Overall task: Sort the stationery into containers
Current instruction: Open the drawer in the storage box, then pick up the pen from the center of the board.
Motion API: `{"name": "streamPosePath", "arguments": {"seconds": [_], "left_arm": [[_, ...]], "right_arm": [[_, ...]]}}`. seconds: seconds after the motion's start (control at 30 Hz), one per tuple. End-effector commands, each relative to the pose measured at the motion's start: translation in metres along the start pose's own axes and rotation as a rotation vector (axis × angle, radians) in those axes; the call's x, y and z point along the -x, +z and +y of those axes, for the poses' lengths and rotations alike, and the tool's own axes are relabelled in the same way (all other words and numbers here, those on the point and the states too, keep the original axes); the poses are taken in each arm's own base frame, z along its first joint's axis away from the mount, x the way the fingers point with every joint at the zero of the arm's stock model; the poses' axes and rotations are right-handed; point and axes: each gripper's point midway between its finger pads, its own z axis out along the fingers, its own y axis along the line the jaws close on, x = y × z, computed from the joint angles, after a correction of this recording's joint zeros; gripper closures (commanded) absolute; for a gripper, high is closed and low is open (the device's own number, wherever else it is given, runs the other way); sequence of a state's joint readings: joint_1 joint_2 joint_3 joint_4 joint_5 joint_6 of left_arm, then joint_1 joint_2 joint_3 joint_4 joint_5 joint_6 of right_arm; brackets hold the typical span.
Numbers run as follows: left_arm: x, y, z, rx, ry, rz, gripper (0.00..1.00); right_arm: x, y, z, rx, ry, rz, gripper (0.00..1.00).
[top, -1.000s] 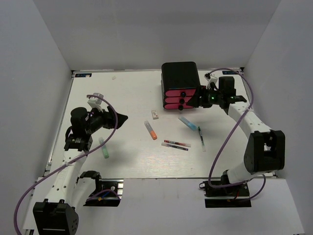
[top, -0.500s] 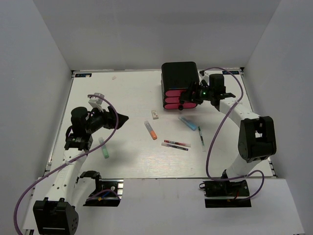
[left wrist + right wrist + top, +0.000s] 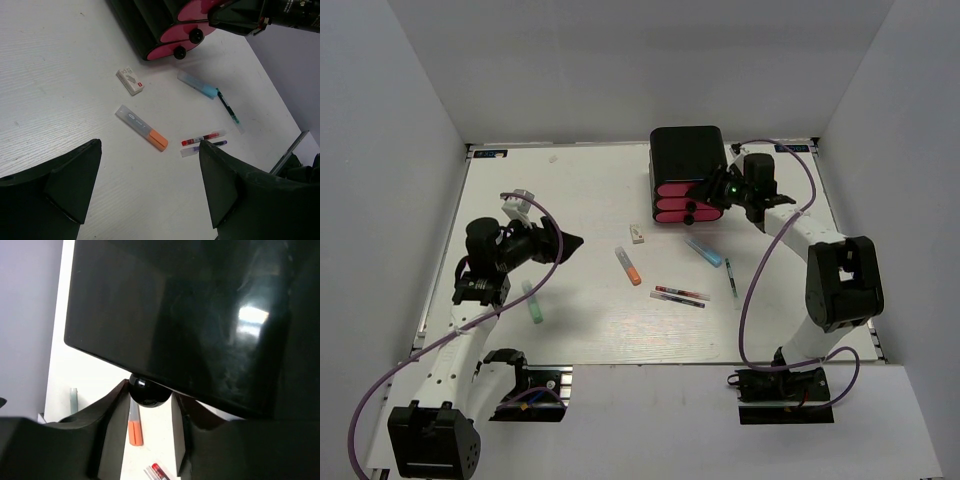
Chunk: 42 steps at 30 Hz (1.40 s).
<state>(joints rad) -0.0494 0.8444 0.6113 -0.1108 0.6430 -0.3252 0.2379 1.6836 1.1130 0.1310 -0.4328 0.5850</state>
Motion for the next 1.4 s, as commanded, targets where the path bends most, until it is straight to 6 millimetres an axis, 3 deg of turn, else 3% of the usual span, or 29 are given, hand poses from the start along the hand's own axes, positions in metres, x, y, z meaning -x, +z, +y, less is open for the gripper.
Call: {"name": "streamPosePath", "arguments": {"seconds": [0.0, 0.03, 0.1, 0.17, 0.2, 0.23, 0.27, 0.33, 0.4, 0.53, 0.67, 0.8, 0.97, 1.0, 1.07, 1.23, 1.3, 1.33, 1.37], "left_arm": [[0.003, 0.000, -0.006, -0.039, 0.029, -0.011, 0.12], [0.002, -0.001, -0.008, -0.047, 0.018, -0.008, 0.13], [0.001, 0.001, -0.010, -0.065, 0.007, -0.002, 0.16], [0.001, 0.003, -0.017, -0.107, -0.047, -0.006, 0.20], [-0.011, 0.007, -0.014, -0.115, -0.098, 0.006, 0.22], [-0.001, 0.008, -0.022, -0.155, -0.156, -0.038, 0.24], [-0.012, 0.011, -0.019, -0.166, -0.209, -0.026, 0.27], [-0.014, 0.020, -0.017, -0.171, -0.271, -0.010, 0.28], [-0.010, 0.027, -0.013, -0.146, -0.299, -0.002, 0.29], [-0.016, 0.046, -0.009, -0.078, -0.328, 0.084, 0.23], [-0.033, 0.059, -0.011, -0.024, -0.360, 0.180, 0.21], [-0.063, 0.075, -0.009, 0.060, -0.375, 0.296, 0.20], [-0.112, 0.094, -0.009, 0.213, -0.371, 0.482, 0.22], [-0.110, 0.101, -0.012, 0.227, -0.366, 0.489, 0.24], [-0.125, 0.105, -0.013, 0.294, -0.353, 0.533, 0.25], [-0.145, 0.124, -0.002, 0.484, -0.314, 0.598, 0.25], [-0.146, 0.130, -0.002, 0.548, -0.284, 0.616, 0.25], [-0.156, 0.134, 0.003, 0.581, -0.284, 0.640, 0.25], [-0.150, 0.140, 0.003, 0.594, -0.278, 0.635, 0.25]], "right_arm": [[0.011, -0.003, 0.003, -0.006, -0.022, -0.070, 0.71], [0.007, -0.005, 0.001, -0.010, -0.021, -0.064, 0.76], [-0.003, -0.011, 0.002, -0.003, -0.023, -0.049, 0.78], [-0.020, -0.021, 0.000, 0.002, -0.030, -0.024, 0.78], [-0.022, -0.025, 0.000, 0.003, -0.028, -0.022, 0.78], [-0.030, -0.027, -0.001, -0.003, -0.029, -0.003, 0.78], [-0.042, -0.033, -0.004, -0.005, -0.031, 0.016, 0.78], [-0.048, -0.041, -0.002, -0.006, -0.045, 0.021, 0.78], [-0.054, -0.050, -0.003, -0.008, -0.068, 0.020, 0.73], [-0.060, -0.056, -0.003, 0.005, -0.092, 0.026, 0.41], [-0.061, -0.056, -0.001, 0.024, -0.105, 0.034, 0.29], [-0.064, -0.064, 0.001, 0.028, -0.144, 0.034, 0.16], [-0.080, -0.078, -0.002, 0.027, -0.224, 0.092, 0.16], [-0.082, -0.081, 0.001, 0.039, -0.244, 0.101, 0.16], [-0.092, -0.088, -0.005, 0.015, -0.272, 0.143, 0.16], [-0.103, -0.106, -0.005, 0.043, -0.382, 0.127, 0.19], [-0.104, -0.111, 0.001, 0.071, -0.415, 0.098, 0.19], [-0.101, -0.115, 0.002, 0.079, -0.440, 0.073, 0.19], [-0.097, -0.120, 0.005, 0.077, -0.465, 0.048, 0.19]]}}
